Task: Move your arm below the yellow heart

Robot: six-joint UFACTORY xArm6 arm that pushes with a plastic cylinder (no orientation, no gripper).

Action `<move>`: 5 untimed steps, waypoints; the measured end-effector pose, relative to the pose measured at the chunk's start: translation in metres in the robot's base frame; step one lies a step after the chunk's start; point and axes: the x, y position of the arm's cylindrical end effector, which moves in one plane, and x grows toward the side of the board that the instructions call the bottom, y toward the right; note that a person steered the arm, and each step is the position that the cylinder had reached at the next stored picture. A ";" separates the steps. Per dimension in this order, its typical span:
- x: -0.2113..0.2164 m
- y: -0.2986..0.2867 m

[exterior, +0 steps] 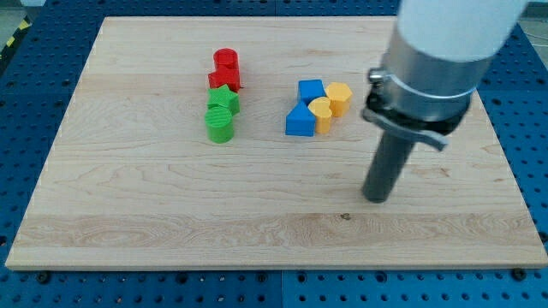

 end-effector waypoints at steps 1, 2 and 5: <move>-0.020 -0.024; -0.041 -0.024; -0.063 -0.064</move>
